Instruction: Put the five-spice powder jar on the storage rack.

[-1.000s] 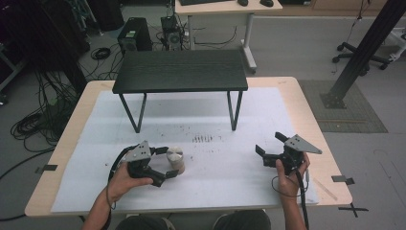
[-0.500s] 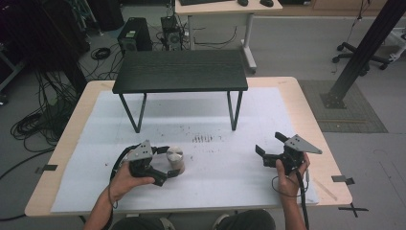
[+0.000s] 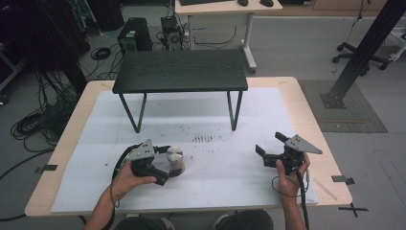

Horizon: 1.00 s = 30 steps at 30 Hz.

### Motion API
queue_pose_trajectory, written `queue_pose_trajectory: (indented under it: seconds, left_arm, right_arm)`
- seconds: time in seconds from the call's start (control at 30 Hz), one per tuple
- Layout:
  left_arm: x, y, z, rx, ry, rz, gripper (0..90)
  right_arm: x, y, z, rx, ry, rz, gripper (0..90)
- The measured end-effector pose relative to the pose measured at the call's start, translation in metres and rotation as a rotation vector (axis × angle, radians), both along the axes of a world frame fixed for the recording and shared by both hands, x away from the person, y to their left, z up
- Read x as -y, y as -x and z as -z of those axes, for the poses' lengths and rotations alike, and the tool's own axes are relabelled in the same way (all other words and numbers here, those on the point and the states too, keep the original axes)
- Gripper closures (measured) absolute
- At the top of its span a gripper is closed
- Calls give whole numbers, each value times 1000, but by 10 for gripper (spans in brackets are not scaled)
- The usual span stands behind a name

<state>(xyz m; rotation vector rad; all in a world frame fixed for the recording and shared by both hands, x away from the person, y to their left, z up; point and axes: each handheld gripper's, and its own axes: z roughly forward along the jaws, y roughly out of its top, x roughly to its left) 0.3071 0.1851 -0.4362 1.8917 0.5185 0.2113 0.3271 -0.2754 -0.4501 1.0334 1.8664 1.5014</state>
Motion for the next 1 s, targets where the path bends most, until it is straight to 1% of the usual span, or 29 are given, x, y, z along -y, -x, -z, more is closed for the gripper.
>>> queue_pose_trajectory:
  seconds: [0.13,0.23,0.47,1.0]
  left_arm:
    - [1,0,1,0,4,-5,69]
    - [2,-1,1,-1,-2,-7,69]
    - [4,-2,-1,2,0,-8,69]
    - [4,-2,-1,7,2,-12,69]
  right_arm:
    - [0,0,0,-1,1,-3,24]
    - [0,0,0,0,0,-4,25]
    - [0,0,0,-1,0,-5,24]
    - [0,0,0,1,-2,-3,24]
